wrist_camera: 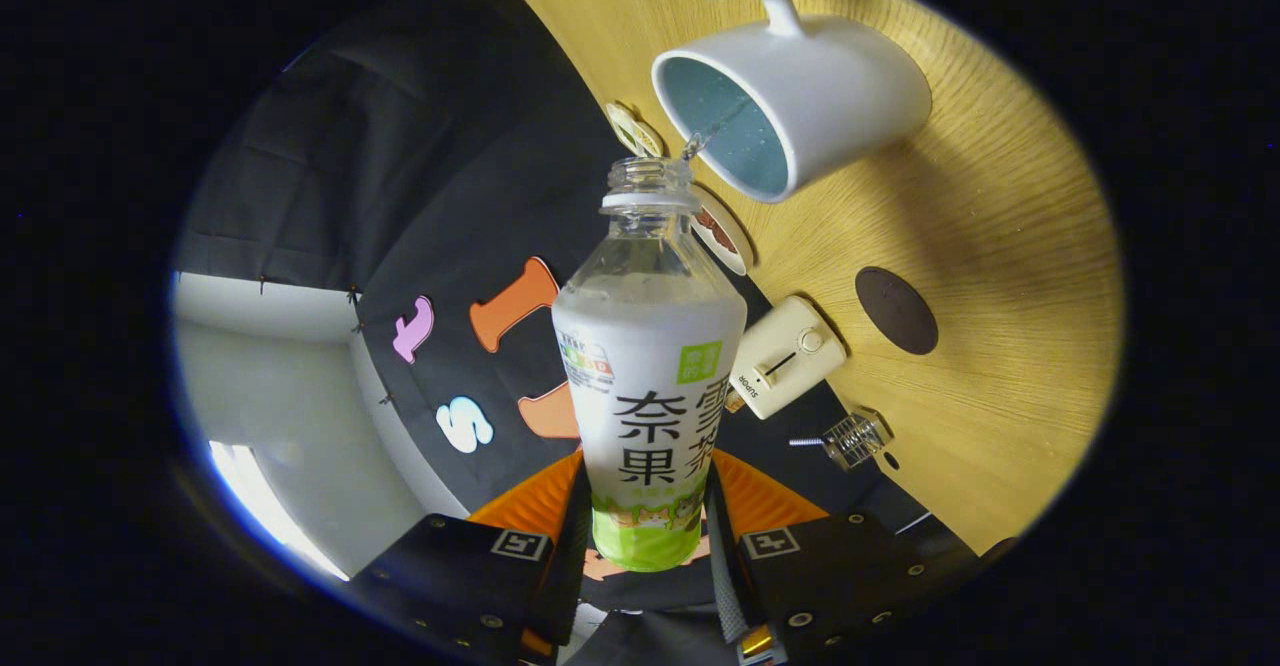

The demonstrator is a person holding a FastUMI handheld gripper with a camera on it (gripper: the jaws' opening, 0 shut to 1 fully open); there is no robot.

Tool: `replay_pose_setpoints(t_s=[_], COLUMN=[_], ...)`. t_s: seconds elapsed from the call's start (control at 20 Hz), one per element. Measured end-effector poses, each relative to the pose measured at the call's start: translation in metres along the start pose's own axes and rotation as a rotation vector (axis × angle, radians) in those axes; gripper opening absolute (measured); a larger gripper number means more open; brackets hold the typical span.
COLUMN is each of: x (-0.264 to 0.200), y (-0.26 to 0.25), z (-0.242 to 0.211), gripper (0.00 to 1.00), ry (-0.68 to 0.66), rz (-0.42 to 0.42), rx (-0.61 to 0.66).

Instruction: Take the bottle from table, then pour the juice into the cup, finally place the bottle on the coaster

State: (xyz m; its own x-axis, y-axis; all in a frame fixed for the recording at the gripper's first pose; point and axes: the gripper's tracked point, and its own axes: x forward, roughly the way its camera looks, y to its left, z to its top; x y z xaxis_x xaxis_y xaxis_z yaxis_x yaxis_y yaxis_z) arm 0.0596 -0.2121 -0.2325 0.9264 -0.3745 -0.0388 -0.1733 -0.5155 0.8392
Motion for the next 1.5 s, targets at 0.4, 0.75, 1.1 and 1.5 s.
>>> replay_pose_setpoints(t_s=[0.4,0.75,1.1,1.5], x=[0.002,0.003,0.007,0.020], y=[0.006,0.006,-0.019,-0.064], z=[0.000,0.000,0.005,0.004], gripper=[0.56,0.56,0.55,0.55], ry=[-0.013,-0.007,-0.018,0.071], rz=[0.034,0.044,-0.035,-0.154], rx=[0.051,0.031,-0.196,-0.762])
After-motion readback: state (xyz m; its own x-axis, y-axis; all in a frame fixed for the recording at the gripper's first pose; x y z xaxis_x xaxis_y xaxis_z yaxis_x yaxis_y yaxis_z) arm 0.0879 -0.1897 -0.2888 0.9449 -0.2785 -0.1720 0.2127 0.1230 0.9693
